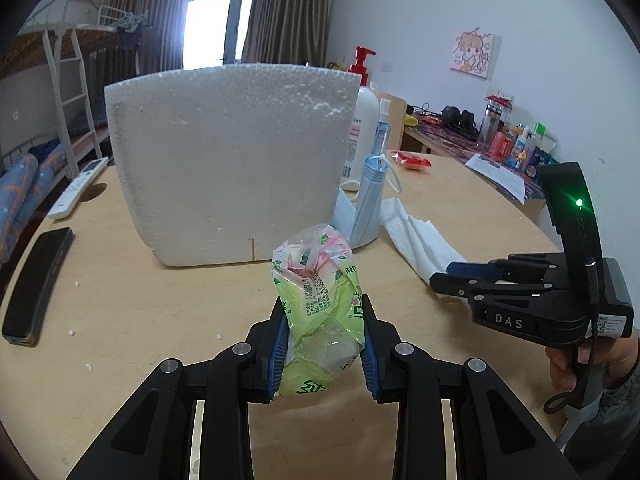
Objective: Organize soft objects
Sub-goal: 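Lift the white tissue with the right tool and regrip it, then carry the snack bag and tissue up over the white foam box with both tools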
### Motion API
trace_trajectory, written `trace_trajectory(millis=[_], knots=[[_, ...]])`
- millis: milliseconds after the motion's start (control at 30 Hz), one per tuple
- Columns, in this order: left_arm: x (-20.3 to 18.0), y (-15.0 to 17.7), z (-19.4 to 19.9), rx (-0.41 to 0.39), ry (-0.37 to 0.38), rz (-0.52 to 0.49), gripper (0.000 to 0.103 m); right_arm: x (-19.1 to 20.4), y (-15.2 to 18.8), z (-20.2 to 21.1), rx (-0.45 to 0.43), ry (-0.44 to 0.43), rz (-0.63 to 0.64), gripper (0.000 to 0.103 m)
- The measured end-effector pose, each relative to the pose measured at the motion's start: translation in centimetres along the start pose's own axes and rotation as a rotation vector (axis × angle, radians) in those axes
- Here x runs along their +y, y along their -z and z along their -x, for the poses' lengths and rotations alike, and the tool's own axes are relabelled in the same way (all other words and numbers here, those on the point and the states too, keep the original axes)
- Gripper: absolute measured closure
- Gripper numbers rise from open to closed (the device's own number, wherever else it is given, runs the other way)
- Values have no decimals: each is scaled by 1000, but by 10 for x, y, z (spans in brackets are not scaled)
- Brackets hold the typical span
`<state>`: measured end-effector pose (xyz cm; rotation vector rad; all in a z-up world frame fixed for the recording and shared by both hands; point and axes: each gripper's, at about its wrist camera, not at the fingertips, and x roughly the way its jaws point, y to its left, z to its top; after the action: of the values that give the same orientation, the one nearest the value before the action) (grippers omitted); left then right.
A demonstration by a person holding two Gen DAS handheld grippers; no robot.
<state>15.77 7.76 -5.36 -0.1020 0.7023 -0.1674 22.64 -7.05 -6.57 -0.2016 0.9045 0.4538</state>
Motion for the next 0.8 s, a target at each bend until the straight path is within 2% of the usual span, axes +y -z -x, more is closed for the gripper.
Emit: trace_trajectory(millis=[100,233,300,567,800], knots=[[1,0,-4,10,5,-2,69,1,2,-2,13,-1,0,88],[1,0,-3,9,8,-3,69,-1,3,0,9,-5,-11,95],[1,1,-2,9,10,-3,69,-3,3,1,9,-28,-23,96],[3,3,6,-2,6,2,69,-9,3,29,-36,-227,-88,99],[2,4,13,-17,3,-1,69,-4,4,56,-92,-281,-98,99]])
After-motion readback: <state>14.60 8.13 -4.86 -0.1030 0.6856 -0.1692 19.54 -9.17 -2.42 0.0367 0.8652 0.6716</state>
